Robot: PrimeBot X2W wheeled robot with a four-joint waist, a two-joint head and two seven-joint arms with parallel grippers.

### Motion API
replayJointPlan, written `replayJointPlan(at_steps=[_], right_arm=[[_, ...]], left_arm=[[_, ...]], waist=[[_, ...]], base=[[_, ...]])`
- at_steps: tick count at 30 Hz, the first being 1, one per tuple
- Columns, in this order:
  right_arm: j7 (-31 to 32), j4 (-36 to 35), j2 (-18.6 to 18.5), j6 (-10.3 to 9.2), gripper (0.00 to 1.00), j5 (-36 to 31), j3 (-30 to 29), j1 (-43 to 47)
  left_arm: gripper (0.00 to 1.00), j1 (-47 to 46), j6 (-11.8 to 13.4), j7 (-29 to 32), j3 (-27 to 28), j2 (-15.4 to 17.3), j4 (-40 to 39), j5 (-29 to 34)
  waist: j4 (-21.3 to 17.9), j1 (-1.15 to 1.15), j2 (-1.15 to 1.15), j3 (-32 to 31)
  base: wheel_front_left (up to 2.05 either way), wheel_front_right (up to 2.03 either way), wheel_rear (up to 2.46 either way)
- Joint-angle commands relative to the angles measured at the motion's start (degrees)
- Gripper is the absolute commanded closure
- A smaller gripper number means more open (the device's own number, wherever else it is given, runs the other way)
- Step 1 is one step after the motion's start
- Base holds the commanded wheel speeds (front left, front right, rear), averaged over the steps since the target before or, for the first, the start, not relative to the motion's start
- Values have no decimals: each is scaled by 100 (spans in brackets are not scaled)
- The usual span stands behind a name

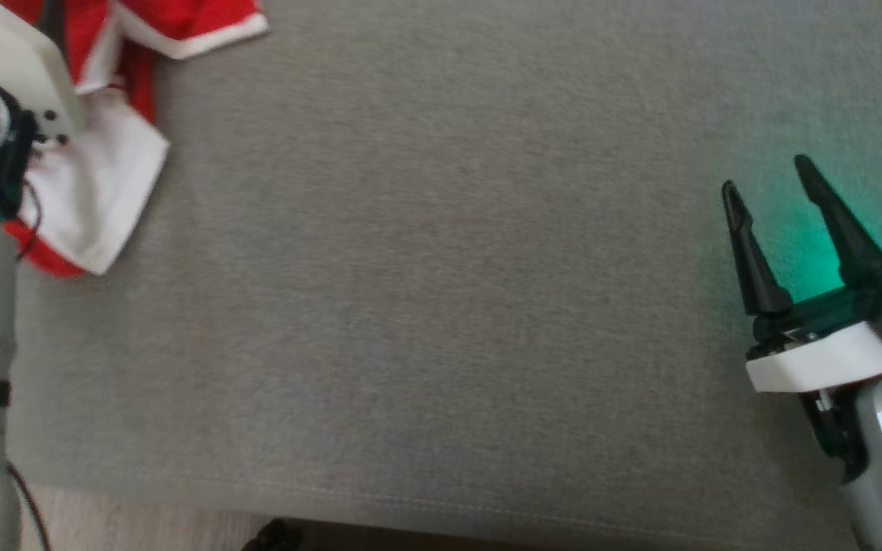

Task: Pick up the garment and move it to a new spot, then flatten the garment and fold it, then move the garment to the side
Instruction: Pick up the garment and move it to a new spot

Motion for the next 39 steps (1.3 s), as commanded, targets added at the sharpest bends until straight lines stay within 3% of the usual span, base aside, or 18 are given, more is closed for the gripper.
replayJointPlan(at_steps=[1,10,11,12,14,22,27,32,38,39], right_arm=[[15,-257,-105,44,0,65,63,69],[115,-578,-68,44,0,157,-1,397],[125,-602,-68,44,0,168,-4,421],[133,-623,-71,44,0,179,-13,447],[157,-657,-85,44,0,206,-40,497],[129,-584,20,44,0,252,-136,684],[-37,-273,299,44,0,306,-72,865],[-158,-11,575,44,0,317,-4,1060],[-275,179,859,44,0,285,133,1035],[-275,179,859,44,0,285,133,1035]], left_arm=[[0,-245,-29,55,142,411,17,95],[0,-794,-50,308,-249,656,1435,488],[5,-828,-46,296,-266,663,1550,499],[51,-859,-32,281,-284,662,1665,511],[100,-915,6,208,-276,618,1853,480],[100,-1330,-11,-670,-126,507,1765,241],[100,-1331,-251,-980,-127,329,1110,-4],[100,-983,-472,-599,-256,-86,-195,-534],[100,-58,-553,502,-590,-430,-2449,-1472],[100,-58,-553,502,-590,-430,-2449,-1472]], waist=[[-267,-1,0,267],[-485,-1,0,220],[-494,-1,0,213],[-497,-1,0,199],[-488,-1,0,171],[-417,-1,0,-305],[-470,-1,0,-980],[-646,-1,0,-1646],[-1080,-1,0,-2060],[-1080,-1,0,-2060]], base=[[0,0,0],[0,0,0],[0,0,0],[0,0,0],[0,0,0],[0,0,0],[0,0,0],[0,0,0],[0,0,0],[0,0,0]])
